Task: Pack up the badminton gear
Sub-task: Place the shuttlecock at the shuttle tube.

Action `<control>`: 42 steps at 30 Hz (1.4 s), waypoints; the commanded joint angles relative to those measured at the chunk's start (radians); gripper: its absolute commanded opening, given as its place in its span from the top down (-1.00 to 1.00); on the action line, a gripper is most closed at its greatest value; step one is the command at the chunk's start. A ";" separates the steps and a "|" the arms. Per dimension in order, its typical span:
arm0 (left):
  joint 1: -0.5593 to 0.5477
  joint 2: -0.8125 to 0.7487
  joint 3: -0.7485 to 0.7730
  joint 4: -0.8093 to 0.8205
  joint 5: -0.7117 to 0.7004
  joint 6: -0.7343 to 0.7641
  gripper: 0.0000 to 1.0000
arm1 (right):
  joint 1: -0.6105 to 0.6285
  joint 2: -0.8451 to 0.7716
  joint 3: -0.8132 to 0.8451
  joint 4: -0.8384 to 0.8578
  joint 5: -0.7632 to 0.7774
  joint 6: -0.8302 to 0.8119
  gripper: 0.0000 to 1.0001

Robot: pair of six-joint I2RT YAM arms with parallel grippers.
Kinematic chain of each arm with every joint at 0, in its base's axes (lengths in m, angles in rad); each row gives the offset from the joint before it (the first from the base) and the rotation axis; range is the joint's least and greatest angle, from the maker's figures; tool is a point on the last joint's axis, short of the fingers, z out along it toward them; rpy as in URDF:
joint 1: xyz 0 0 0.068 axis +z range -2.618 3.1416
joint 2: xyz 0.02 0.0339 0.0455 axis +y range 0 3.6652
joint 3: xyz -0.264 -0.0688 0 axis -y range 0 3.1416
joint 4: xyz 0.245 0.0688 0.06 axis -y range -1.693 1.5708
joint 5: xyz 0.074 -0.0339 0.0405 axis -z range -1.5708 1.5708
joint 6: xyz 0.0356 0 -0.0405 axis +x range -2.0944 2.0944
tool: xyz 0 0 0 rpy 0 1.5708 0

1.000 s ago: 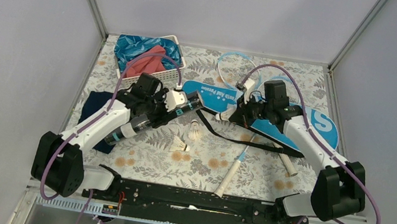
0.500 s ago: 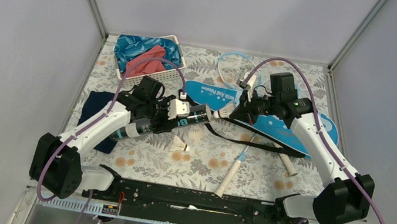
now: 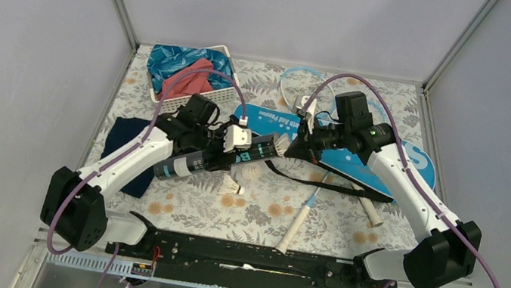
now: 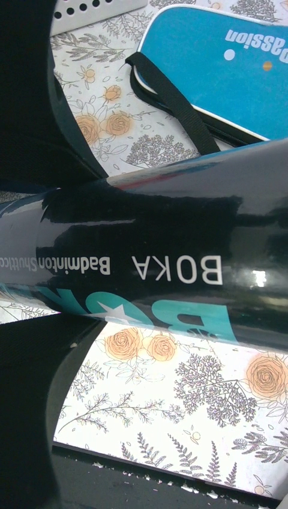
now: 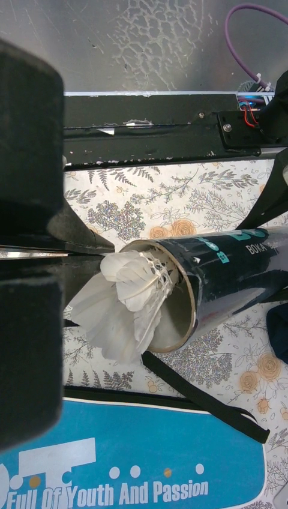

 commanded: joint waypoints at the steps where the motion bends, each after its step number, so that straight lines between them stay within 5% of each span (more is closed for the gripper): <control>1: -0.020 0.023 0.058 0.023 0.023 0.000 0.77 | 0.012 0.005 0.053 -0.005 -0.031 0.016 1.00; 19: -0.054 0.093 0.116 0.065 0.147 0.087 0.84 | 0.012 0.000 0.053 -0.046 0.009 0.013 0.84; 30: -0.054 0.114 0.124 0.066 0.132 0.131 0.87 | 0.009 -0.018 0.077 -0.103 0.050 -0.029 -0.21; 42: -0.051 0.110 0.108 0.096 0.089 0.135 0.89 | -0.005 -0.057 0.137 -0.169 0.090 -0.057 -0.38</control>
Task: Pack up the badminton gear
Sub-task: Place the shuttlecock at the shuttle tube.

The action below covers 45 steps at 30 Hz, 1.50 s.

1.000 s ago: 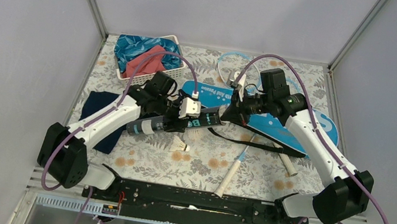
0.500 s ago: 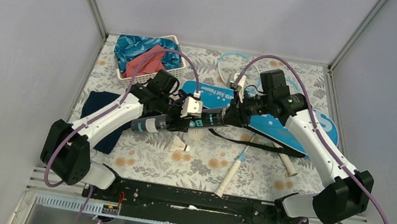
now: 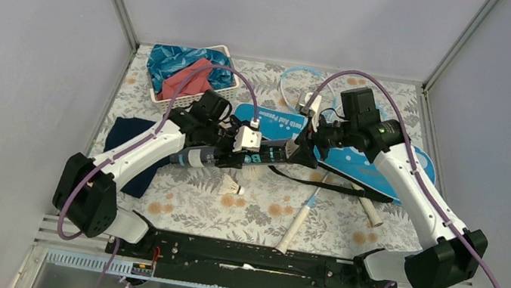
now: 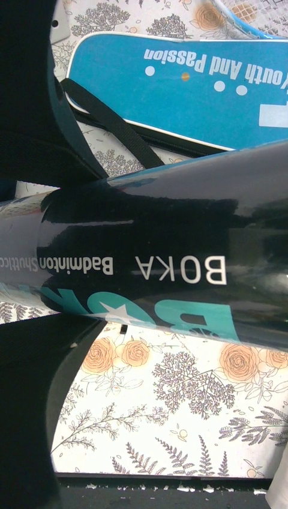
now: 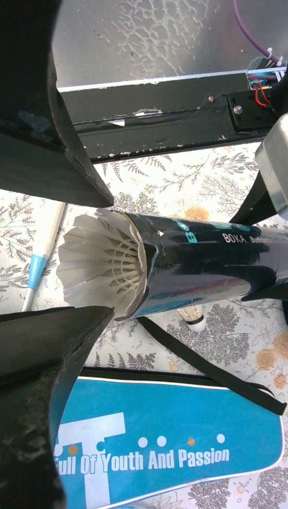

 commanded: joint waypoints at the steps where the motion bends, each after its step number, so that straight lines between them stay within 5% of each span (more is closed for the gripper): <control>1: 0.000 -0.001 0.018 0.084 -0.003 0.012 0.89 | -0.001 -0.046 0.059 -0.047 0.005 -0.032 -0.39; 14: 0.012 -0.013 0.017 0.103 0.064 -0.039 0.90 | -0.005 -0.072 0.011 -0.046 -0.043 -0.024 -0.79; 34: 0.012 -0.033 -0.003 0.276 0.109 -0.298 0.95 | 0.056 0.040 -0.088 0.119 -0.204 0.083 -0.76; 39: 0.013 -0.048 -0.017 0.280 0.036 -0.266 0.97 | 0.053 0.018 -0.057 0.082 -0.089 0.069 -0.98; 45: 0.030 -0.052 -0.003 0.281 -0.045 -0.278 0.98 | -0.009 -0.079 -0.034 0.110 0.068 0.116 -0.99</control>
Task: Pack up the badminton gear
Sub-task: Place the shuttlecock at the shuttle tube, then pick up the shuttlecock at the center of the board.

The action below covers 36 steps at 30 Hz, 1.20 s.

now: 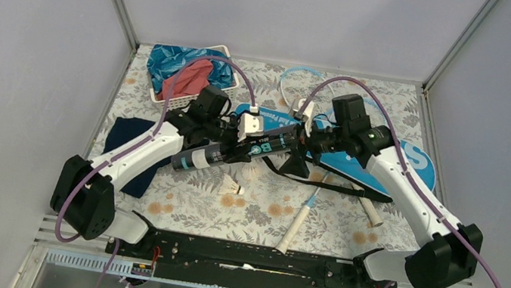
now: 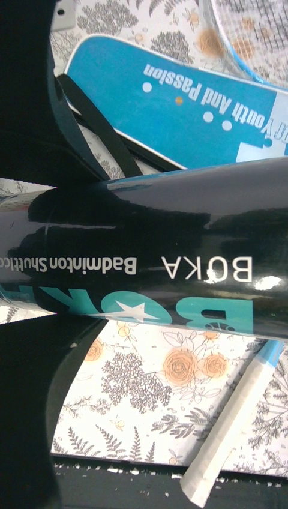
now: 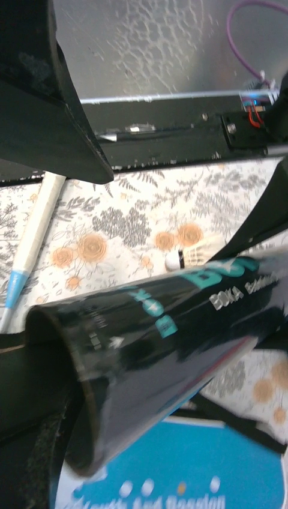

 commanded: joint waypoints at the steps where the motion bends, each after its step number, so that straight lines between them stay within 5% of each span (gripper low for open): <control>1: 0.030 -0.036 0.023 0.097 -0.059 -0.013 0.98 | -0.060 -0.102 0.072 -0.006 0.139 0.058 -0.99; 10: 0.104 -0.040 0.077 0.119 -0.061 -0.109 0.97 | -0.108 -0.171 0.103 0.033 0.354 0.145 -0.99; 17: 0.200 -0.056 0.122 0.125 -0.040 -0.224 0.97 | -0.110 -0.162 -0.035 0.150 0.341 0.192 -0.97; 26: 0.297 -0.091 0.115 0.183 0.032 -0.380 0.96 | -0.069 0.020 -0.204 0.392 0.214 0.315 -0.89; 36: 0.370 -0.119 0.081 0.245 0.078 -0.488 0.93 | 0.110 0.200 -0.250 0.579 0.340 0.340 -0.80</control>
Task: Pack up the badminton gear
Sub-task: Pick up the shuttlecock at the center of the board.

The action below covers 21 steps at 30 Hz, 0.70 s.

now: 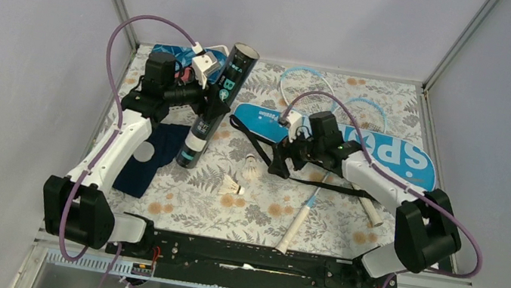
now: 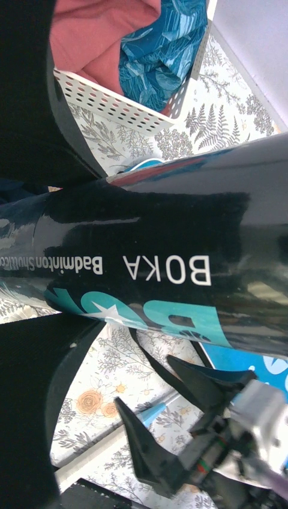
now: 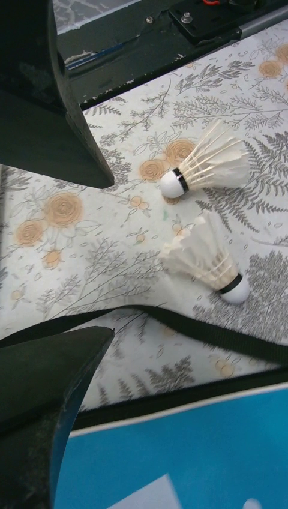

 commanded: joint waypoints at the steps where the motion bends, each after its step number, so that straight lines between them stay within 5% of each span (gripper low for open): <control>1: 0.022 -0.029 -0.011 0.092 0.034 -0.053 0.93 | 0.052 0.073 0.014 0.125 0.041 0.015 -0.78; 14: 0.033 -0.030 -0.016 0.093 0.052 -0.040 0.93 | 0.157 0.218 0.054 0.208 0.159 -0.055 -0.59; 21: 0.033 -0.026 -0.013 0.086 0.049 -0.028 0.93 | 0.167 0.269 0.088 0.238 0.200 -0.088 -0.32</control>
